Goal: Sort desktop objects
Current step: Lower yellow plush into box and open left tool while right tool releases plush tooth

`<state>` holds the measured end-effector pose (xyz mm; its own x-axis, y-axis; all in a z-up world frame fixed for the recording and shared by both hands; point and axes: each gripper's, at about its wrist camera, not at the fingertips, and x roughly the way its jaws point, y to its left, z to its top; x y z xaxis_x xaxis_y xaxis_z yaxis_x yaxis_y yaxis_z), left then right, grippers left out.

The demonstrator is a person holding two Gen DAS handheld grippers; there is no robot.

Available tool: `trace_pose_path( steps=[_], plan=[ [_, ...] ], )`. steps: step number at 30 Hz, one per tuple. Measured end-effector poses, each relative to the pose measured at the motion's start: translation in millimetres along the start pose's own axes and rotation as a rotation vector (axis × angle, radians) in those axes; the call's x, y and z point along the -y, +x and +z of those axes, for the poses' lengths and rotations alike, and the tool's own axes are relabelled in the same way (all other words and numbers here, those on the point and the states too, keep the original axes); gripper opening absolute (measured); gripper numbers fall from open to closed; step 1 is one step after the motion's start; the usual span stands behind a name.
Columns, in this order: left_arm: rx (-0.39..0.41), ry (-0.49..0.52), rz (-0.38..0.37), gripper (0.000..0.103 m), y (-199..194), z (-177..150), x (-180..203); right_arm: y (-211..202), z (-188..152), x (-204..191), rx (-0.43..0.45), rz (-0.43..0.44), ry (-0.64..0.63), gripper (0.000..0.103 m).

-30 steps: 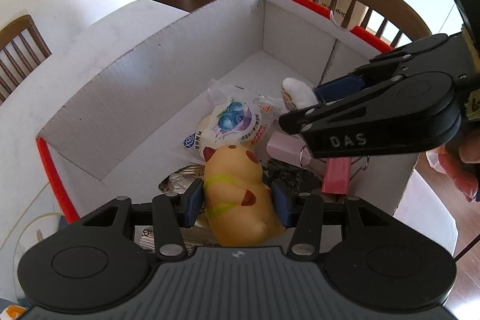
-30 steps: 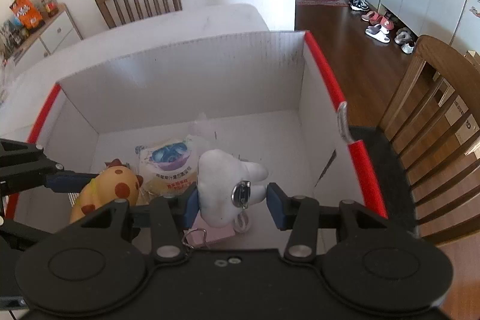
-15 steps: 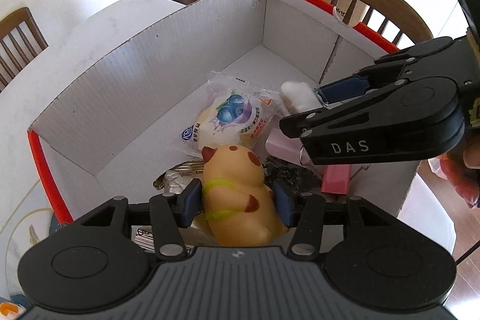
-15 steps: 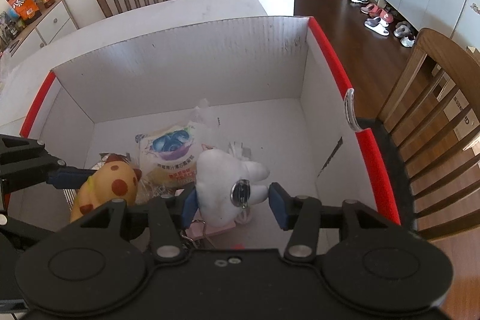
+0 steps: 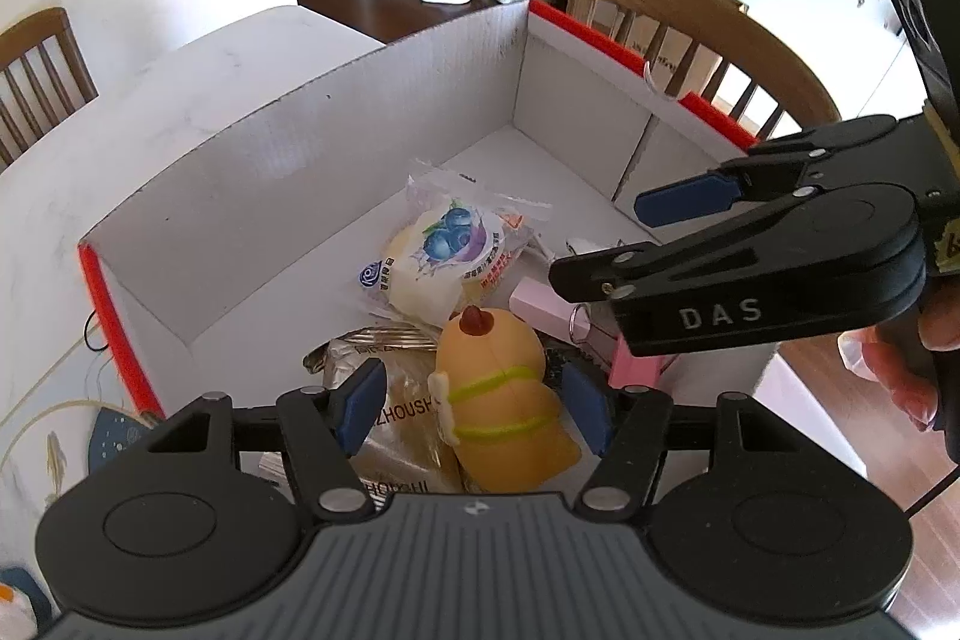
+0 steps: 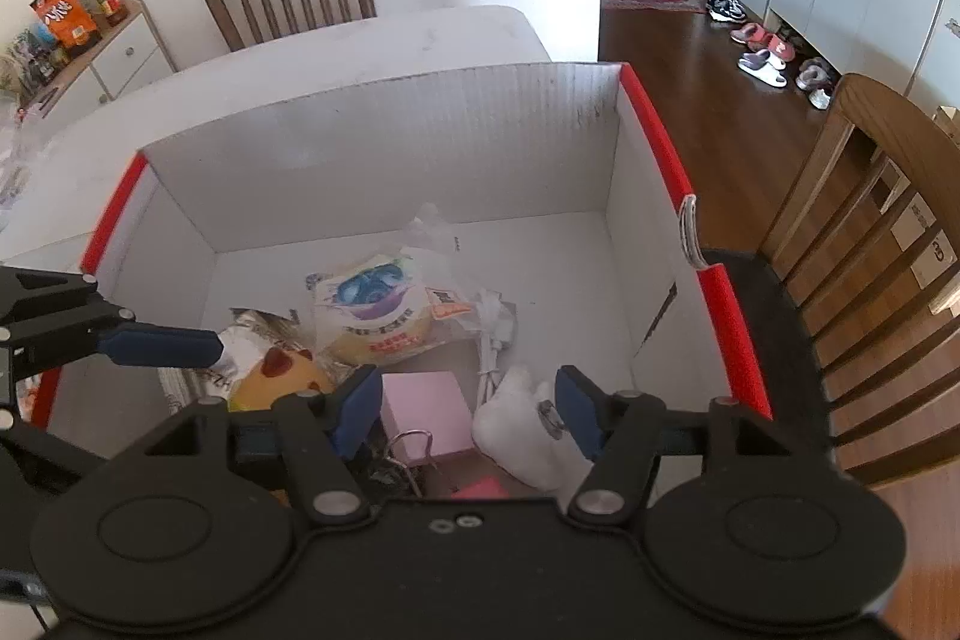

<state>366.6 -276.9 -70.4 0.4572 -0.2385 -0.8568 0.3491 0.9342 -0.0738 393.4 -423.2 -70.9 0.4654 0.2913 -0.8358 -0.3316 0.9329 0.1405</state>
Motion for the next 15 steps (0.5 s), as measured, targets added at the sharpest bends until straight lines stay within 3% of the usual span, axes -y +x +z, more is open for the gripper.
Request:
trace_pose_path(
  steps=[15],
  plan=[
    [0.123,-0.095,-0.041,0.074,-52,-11,-2,-44,-7,3,0.088,0.080,0.032,0.072]
  ],
)
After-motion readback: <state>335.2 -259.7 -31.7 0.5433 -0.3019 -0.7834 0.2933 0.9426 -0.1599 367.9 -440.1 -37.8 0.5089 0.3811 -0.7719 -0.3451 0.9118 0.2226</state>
